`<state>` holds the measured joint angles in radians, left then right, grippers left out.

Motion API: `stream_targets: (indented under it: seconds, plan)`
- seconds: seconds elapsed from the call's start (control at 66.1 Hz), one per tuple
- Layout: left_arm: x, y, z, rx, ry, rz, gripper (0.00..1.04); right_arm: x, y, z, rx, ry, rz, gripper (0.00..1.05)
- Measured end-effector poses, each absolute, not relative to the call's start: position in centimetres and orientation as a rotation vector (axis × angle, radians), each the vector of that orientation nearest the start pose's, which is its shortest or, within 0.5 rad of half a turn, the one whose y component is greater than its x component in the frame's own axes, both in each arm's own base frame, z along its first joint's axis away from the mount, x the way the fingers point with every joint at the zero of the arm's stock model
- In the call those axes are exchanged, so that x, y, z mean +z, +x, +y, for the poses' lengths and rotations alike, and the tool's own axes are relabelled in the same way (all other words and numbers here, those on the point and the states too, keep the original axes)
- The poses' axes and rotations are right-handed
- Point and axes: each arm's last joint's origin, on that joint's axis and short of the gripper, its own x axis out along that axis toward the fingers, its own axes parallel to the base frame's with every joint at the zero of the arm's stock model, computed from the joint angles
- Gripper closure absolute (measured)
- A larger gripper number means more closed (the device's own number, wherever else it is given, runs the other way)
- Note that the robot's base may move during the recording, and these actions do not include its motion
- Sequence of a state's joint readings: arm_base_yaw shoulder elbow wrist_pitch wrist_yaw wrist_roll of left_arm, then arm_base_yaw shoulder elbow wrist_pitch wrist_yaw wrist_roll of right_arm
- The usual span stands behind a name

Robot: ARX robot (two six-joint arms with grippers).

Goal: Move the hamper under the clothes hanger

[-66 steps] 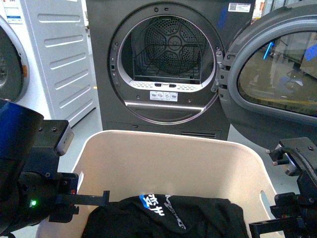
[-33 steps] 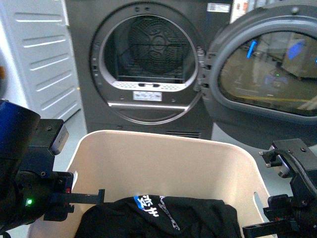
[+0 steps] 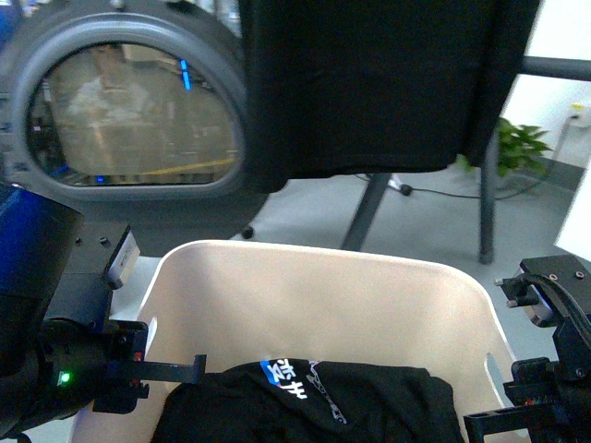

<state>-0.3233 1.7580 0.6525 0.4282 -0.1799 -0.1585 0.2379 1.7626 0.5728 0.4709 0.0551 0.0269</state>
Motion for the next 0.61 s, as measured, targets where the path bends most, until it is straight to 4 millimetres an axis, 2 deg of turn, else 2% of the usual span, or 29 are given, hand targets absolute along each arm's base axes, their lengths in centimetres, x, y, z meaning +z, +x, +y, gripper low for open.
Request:
stream_targets:
  seconds: [0.605]
  plan:
    - [10.93, 29.31, -9.28, -0.088, 0.016, 0.669, 1.01, 9.36, 28.19, 6.67, 0.164, -0.080, 0.715, 1.02]
